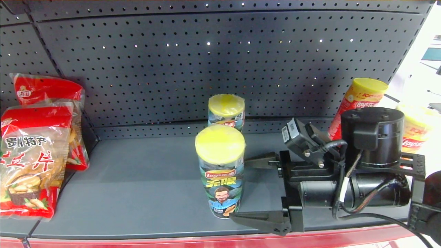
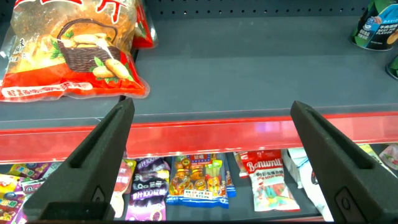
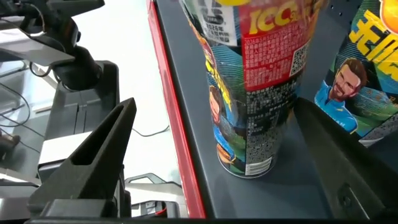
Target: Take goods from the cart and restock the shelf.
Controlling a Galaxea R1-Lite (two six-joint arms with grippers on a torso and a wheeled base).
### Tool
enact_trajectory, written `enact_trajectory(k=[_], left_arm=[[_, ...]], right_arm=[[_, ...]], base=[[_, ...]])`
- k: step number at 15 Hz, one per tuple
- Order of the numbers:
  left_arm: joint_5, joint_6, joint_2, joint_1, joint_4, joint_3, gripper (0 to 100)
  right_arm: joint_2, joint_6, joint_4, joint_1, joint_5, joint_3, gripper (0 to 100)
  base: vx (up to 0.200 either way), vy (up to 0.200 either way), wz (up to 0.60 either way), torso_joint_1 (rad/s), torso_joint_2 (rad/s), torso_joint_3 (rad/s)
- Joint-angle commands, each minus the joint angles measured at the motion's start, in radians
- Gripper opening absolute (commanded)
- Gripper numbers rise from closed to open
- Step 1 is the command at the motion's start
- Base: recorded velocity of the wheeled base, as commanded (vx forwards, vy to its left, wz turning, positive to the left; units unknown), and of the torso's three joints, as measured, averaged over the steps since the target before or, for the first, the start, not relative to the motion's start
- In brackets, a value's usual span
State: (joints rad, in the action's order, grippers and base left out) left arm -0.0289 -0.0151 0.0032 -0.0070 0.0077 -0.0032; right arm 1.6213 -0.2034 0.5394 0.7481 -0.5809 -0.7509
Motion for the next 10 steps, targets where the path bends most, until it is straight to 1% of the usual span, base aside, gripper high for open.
enact_trajectory(k=[1,10], left_arm=[[0.000,0.000,0.001,0.001,0.000,0.000,100],[0.000,0.000,0.001,-0.001,0.000,0.000,100]], right_arm=[[0.003,-0.001,0.001,0.000,-0.001,0.002,100],[-0.003,0.010,0.002,-0.003,0.006,0.021,100]], base=[[0.000,0.000,0.00,0.000,0.00,0.000],[0.000,0.000,0.00,0.000,0.00,0.000]])
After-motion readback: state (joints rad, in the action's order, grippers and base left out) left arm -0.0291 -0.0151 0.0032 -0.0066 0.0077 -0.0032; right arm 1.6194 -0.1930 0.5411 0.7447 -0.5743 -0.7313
